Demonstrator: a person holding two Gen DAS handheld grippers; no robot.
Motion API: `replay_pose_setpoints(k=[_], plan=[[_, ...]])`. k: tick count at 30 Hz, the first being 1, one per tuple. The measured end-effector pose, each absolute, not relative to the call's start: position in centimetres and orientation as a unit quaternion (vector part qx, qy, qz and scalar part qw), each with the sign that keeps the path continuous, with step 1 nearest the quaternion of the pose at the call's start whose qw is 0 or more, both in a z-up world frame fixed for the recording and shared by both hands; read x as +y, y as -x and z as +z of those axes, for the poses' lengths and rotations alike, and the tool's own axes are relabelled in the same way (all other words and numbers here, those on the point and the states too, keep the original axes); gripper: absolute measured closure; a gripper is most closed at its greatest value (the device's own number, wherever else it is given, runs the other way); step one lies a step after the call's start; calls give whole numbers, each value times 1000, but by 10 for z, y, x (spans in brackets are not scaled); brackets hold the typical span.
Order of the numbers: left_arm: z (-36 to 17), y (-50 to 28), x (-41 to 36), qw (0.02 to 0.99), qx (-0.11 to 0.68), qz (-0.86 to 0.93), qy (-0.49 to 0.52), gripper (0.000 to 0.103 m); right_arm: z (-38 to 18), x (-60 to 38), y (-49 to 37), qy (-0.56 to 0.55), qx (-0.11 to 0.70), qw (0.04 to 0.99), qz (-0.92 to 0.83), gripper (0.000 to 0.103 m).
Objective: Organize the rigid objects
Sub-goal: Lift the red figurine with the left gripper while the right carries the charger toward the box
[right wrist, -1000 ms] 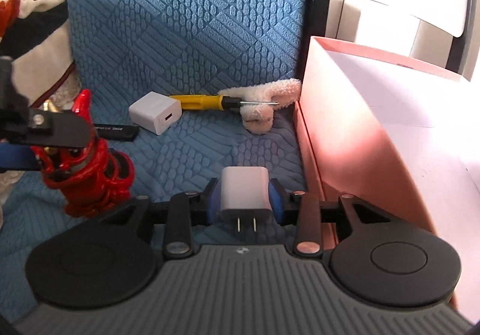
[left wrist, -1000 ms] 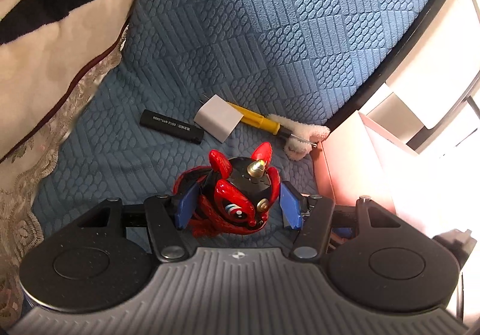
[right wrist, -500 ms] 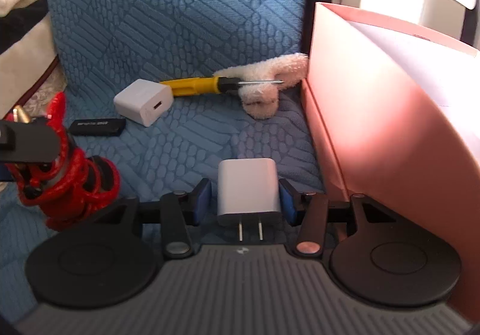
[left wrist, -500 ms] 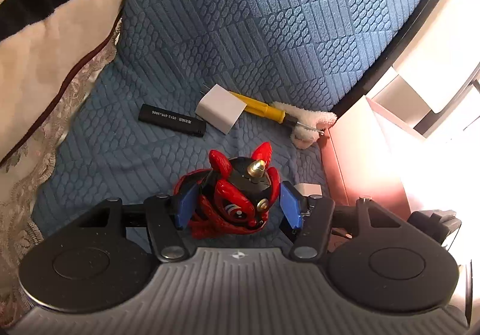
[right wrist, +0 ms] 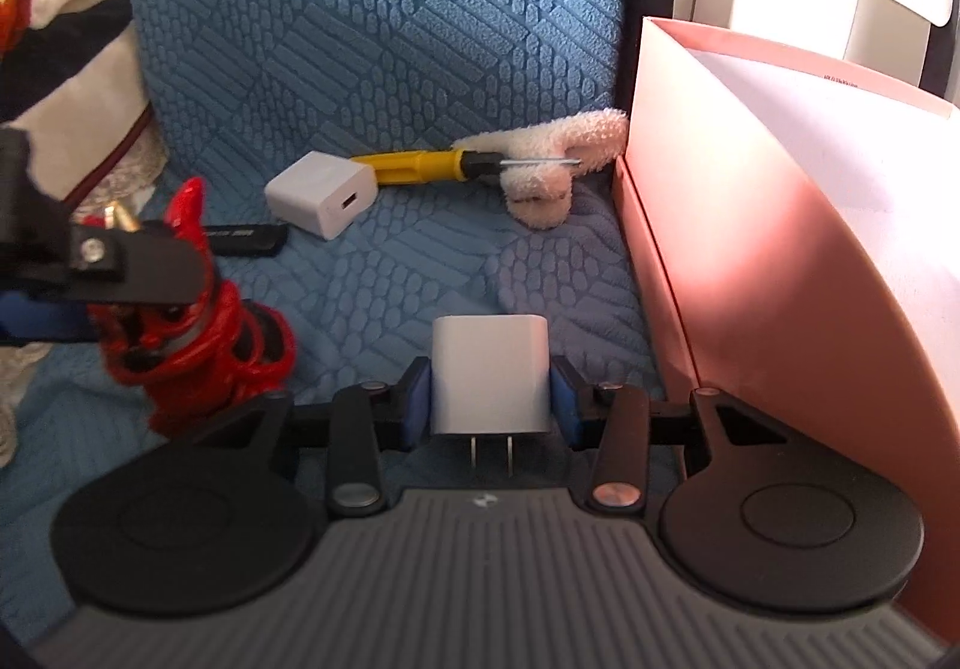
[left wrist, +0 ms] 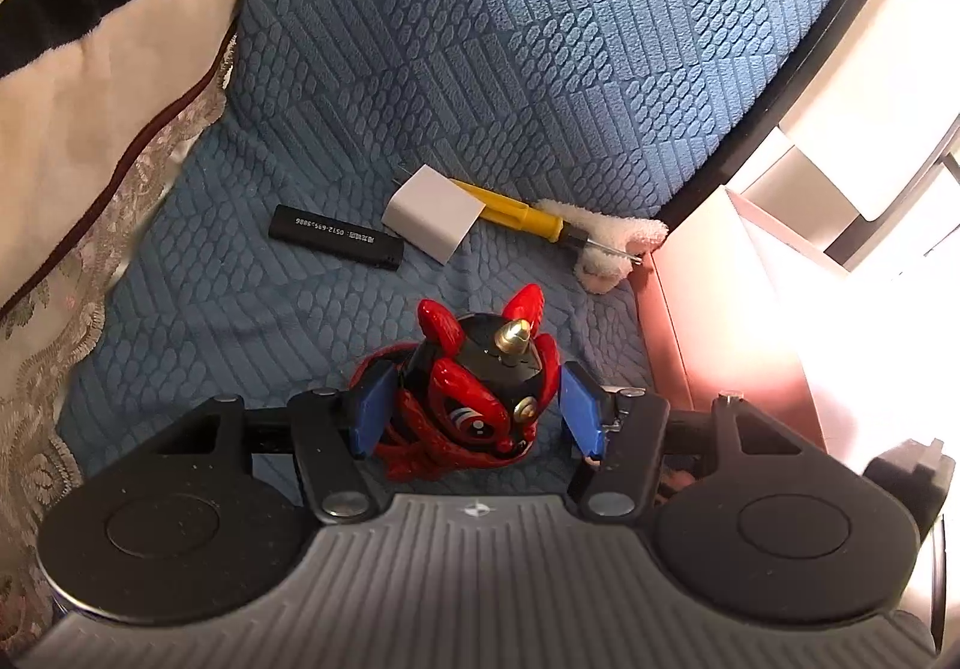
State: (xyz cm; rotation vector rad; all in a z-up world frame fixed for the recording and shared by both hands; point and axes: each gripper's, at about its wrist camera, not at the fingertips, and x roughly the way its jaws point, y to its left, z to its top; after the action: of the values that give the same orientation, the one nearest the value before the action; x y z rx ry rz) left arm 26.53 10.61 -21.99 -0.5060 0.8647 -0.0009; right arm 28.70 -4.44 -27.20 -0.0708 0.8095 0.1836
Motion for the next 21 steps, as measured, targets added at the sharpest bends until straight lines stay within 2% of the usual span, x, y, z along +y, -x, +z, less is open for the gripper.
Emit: replay_pose_setpoints(k=[21], plan=[[-142, -211, 77, 902, 368, -24, 224, 38, -179, -85, -233, 26, 390, 904, 172, 58]])
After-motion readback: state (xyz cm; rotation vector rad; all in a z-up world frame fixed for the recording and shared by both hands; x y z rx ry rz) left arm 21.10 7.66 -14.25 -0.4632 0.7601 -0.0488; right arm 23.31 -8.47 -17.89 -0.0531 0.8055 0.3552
